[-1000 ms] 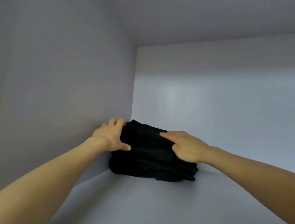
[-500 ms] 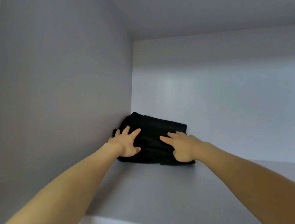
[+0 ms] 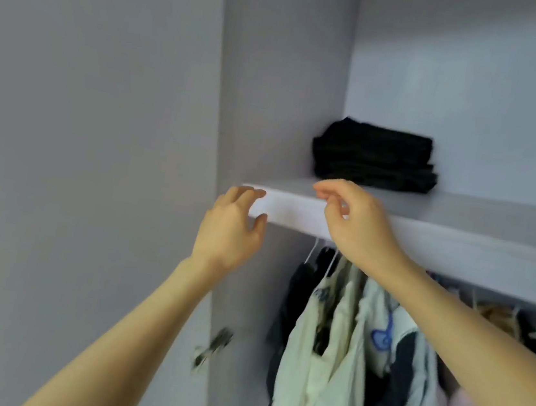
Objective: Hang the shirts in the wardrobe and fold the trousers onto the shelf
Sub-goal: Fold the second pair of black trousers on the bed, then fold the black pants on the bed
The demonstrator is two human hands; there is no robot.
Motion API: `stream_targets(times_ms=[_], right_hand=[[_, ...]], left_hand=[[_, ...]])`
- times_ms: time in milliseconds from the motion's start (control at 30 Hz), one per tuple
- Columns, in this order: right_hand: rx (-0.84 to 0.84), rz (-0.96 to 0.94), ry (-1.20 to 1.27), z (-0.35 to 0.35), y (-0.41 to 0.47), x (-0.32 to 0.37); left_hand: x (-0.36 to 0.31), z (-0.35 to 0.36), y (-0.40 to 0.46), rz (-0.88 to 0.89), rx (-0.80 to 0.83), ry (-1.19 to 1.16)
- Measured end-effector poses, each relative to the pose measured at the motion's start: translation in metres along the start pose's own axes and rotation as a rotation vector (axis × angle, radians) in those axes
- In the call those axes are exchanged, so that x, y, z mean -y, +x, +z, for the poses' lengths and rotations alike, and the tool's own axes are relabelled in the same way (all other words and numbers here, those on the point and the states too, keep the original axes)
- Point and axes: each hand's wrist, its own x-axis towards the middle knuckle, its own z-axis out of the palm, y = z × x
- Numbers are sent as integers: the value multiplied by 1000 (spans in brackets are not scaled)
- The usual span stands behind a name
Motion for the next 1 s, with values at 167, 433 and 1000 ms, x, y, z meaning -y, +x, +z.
stream_targets(times_ms=[167,433,1000], right_hand=[[211,-34,198,53,-123,38],[890,51,411,200,-311,143],[1758,-61,495,508,-457,489]], left_hand=[[39,-41,-173,-253,0,23],[115,-146,-426,-818,161,176],[288,-423,-659,-1594,-320,405]])
